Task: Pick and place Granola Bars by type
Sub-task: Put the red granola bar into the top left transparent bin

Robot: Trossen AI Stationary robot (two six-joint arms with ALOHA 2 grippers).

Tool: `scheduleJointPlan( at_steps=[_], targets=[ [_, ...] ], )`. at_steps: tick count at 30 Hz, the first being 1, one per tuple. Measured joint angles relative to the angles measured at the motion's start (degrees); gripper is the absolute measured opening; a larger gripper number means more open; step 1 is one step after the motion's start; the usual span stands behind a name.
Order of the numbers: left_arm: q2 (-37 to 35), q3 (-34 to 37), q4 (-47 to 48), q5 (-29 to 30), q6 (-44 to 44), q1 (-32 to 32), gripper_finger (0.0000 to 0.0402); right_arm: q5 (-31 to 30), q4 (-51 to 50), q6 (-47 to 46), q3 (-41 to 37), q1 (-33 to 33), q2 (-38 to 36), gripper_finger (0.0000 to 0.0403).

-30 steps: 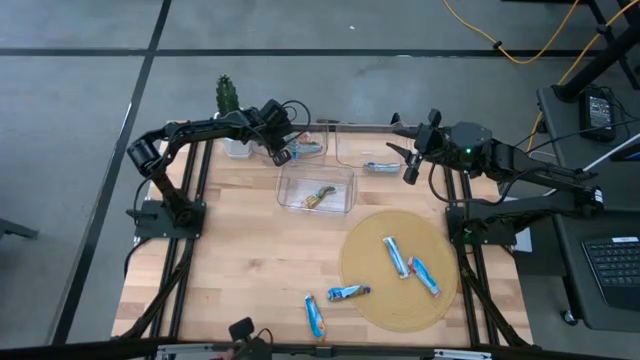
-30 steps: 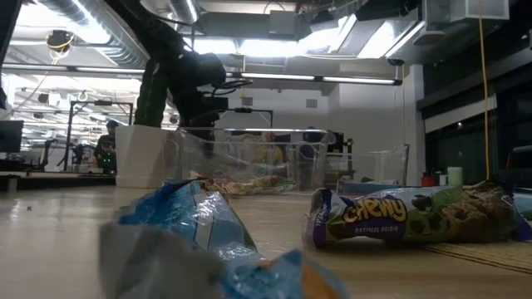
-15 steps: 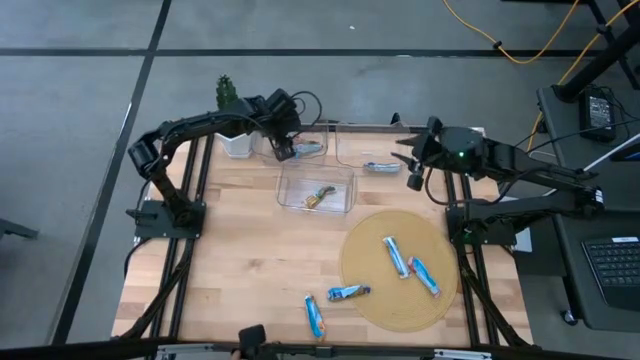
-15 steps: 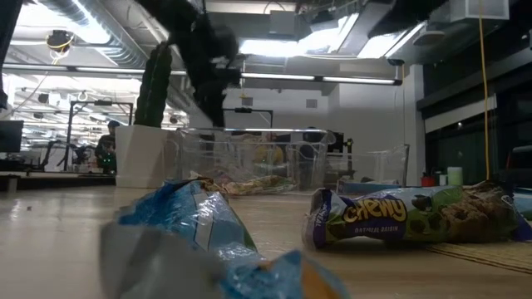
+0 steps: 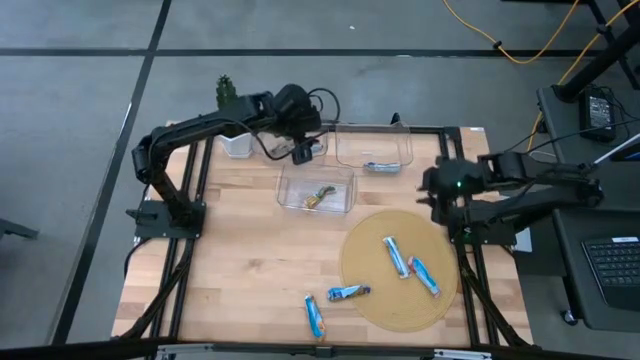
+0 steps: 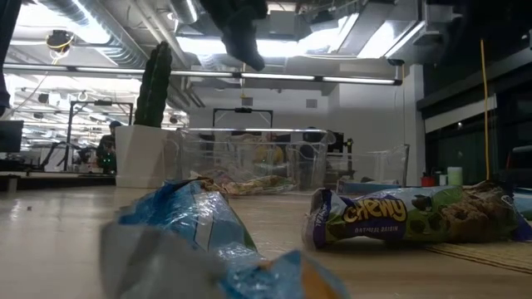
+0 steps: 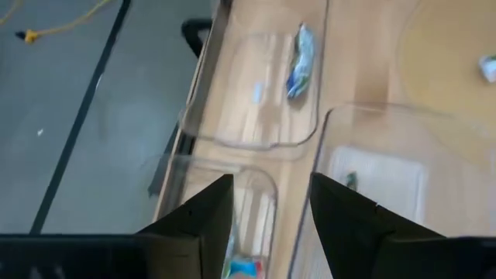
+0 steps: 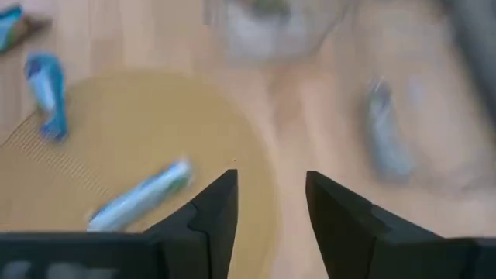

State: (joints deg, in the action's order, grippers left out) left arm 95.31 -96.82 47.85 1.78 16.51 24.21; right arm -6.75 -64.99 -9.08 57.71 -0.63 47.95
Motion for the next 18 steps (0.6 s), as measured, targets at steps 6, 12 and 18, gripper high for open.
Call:
scheduleJointPlan(
  at_steps=[6,12,18],
  targets=[
    [0.0,-0.3,0.4,0.0,-0.7,-2.6,0.0157,1.5,-5.3,-18.6,0.0,-12.5,0.8,0.0155],
    [0.0,-0.3,0.7,0.1,-0.8,-3.8,0.0153,1.4,-5.1,-38.8,0.0,-24.6,5.6,0.0154],
    [0.0,-0.3,0.8,0.1,-0.9,-4.5,0.0152,1.5,-1.5,-55.0,0.0,-35.9,13.2,0.0137]
  ],
)
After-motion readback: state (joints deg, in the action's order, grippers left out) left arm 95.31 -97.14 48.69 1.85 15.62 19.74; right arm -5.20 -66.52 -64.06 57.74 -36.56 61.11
